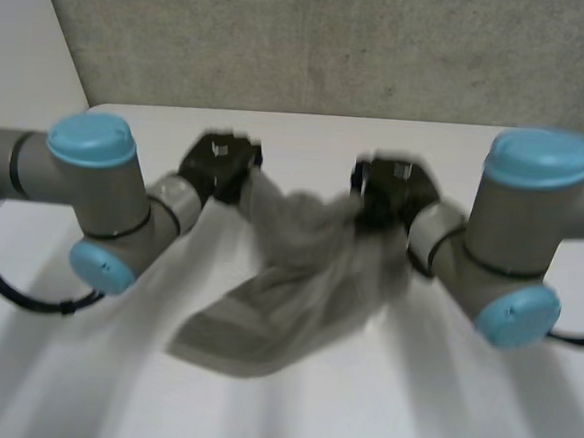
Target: Fold the laundry
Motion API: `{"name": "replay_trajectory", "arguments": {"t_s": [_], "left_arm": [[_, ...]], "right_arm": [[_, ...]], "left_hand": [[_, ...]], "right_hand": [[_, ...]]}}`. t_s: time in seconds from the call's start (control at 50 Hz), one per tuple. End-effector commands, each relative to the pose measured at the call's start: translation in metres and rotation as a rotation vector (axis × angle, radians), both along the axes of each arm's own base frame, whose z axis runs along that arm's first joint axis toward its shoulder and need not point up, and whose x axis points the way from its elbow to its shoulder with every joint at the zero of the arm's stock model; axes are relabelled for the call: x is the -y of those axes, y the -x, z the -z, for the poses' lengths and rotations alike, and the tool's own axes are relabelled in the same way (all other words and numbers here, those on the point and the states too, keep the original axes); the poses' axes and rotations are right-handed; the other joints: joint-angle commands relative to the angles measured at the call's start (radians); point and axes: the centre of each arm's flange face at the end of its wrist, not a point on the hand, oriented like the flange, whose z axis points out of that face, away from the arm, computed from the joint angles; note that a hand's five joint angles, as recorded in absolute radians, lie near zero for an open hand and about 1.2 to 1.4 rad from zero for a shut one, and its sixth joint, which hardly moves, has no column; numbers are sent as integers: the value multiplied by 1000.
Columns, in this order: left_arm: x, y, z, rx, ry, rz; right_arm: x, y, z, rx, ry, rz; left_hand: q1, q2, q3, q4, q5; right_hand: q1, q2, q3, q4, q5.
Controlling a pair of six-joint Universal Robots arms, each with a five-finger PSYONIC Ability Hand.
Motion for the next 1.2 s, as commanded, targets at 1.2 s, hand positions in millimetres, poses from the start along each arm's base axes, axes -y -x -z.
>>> {"name": "replay_trajectory", "arguments": {"t_s": [1.2], "left_arm": [[-124,-59,-11,235,2,-90]], "right_arm": [[-51,75,61,-496,90,17]], "left_hand": [[-694,-724,-723,-724,-711]], "right_hand": [[458,225,221,209,266]]}}
